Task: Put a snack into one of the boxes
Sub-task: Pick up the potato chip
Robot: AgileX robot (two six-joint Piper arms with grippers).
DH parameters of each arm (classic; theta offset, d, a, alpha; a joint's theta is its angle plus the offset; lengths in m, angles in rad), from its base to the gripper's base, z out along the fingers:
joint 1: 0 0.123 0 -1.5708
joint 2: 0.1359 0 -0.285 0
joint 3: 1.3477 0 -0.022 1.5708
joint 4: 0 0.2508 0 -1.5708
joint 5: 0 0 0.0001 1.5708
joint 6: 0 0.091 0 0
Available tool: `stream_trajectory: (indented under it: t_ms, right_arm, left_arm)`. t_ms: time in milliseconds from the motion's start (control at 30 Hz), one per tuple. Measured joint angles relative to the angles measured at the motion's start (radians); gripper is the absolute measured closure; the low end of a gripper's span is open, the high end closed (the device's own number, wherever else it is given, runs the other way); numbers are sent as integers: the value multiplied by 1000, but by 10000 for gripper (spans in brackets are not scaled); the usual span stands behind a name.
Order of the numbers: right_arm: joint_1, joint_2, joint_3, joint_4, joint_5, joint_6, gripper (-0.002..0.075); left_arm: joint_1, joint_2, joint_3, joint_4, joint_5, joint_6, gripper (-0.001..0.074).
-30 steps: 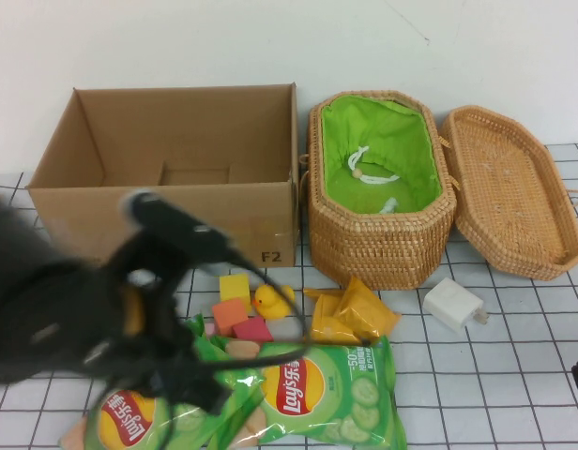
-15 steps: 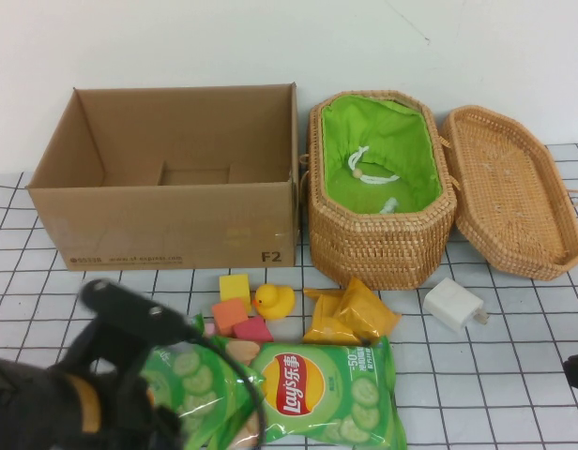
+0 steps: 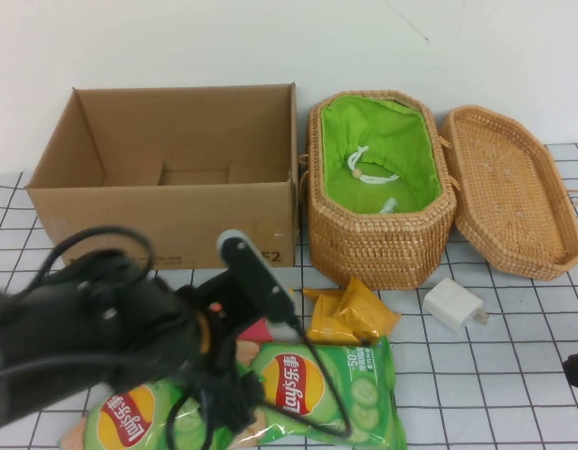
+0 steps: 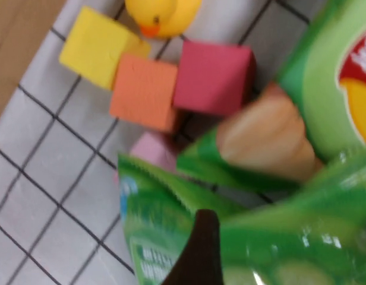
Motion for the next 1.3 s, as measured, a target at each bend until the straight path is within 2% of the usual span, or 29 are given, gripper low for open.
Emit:
stream_trajectory:
  t_ms: [300,567,633,700,833,900,1033,1300]
  right_arm:
    - [0,0,0,0,0,-6,727]
    - [0,0,0,1,0,-8,727]
    - [0,0,0,1,0,-8,727]
    - [0,0,0,1,1,-8,727]
    - [0,0,0,3,1,-8,727]
    - [0,0,-1,5,1,-8,727]
    - [0,0,-1,7,1,-8,727]
    - [0,0,-1,8,1,-8,727]
  left_arm:
    - [-21,160,-153,-67,214,154,106]
    - [-21,204,-164,-76,227,207,155]
    - [-21,204,-164,-76,227,213,228]
    - [-21,204,-164,-73,230,215,332]
    - [-21,204,-164,-73,233,221,627]
    - [-21,204,-164,-73,239,225,684]
    - [-21,204,-164,-65,246,227,721]
    - [-21,178,-202,-35,290,190,730]
